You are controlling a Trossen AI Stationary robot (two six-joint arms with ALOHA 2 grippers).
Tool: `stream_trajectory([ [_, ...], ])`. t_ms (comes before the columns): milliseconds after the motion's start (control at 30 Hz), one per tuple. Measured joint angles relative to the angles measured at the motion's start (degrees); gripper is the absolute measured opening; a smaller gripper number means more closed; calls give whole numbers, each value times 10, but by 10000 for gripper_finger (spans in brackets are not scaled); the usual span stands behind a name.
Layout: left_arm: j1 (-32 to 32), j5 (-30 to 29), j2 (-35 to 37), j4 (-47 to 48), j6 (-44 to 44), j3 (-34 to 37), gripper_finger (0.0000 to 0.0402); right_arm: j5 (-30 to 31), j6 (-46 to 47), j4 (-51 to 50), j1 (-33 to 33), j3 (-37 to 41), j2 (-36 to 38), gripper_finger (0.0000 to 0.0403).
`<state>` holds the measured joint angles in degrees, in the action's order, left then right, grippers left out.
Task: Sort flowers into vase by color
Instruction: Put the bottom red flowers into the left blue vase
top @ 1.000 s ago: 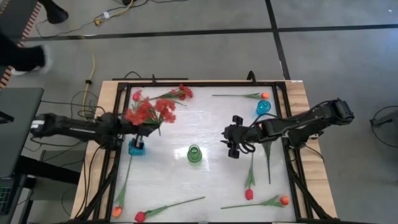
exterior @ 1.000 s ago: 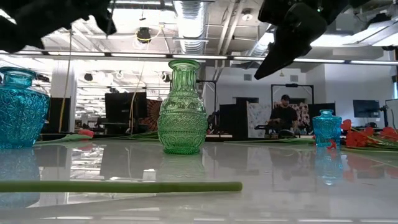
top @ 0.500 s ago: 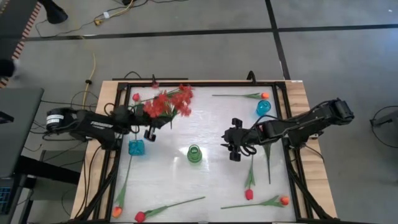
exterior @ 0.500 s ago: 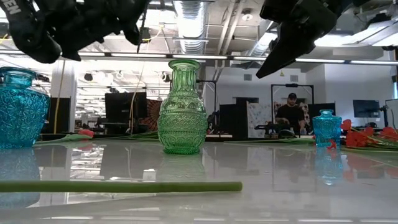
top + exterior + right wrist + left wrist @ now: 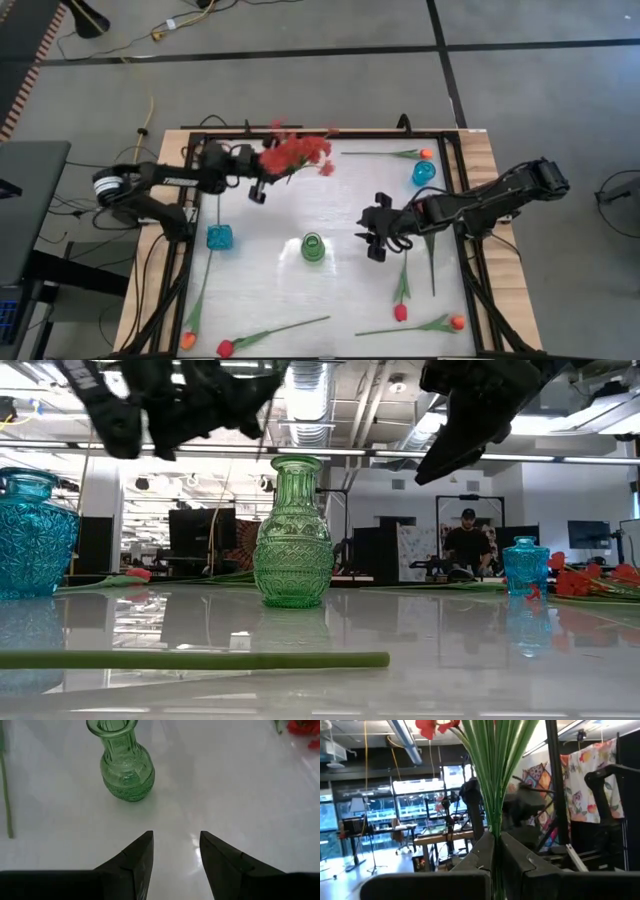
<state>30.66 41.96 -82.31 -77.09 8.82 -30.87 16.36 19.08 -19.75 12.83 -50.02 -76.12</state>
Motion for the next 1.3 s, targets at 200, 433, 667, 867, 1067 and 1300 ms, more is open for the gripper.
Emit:
stream_trajectory([
  [200,44,102,-75,-25,93,-72,2,1,49,-22,8,0,0,187],
  [433,62,79,-55,-126,179,-24,1,17,12,33,7,0,0,187],
  [667,16,69,-50,-125,180,13,0,33,-128,304,-40,0,0,187],
  [867,8,41,15,-126,237,39,0,16,-187,516,-92,0,-35,187],
  [1067,7,-7,95,-121,260,101,0,-58,-190,603,-127,-48,-118,187],
  [1300,-9,-54,140,-61,222,153,0,-120,-196,580,-146,-172,-216,187],
])
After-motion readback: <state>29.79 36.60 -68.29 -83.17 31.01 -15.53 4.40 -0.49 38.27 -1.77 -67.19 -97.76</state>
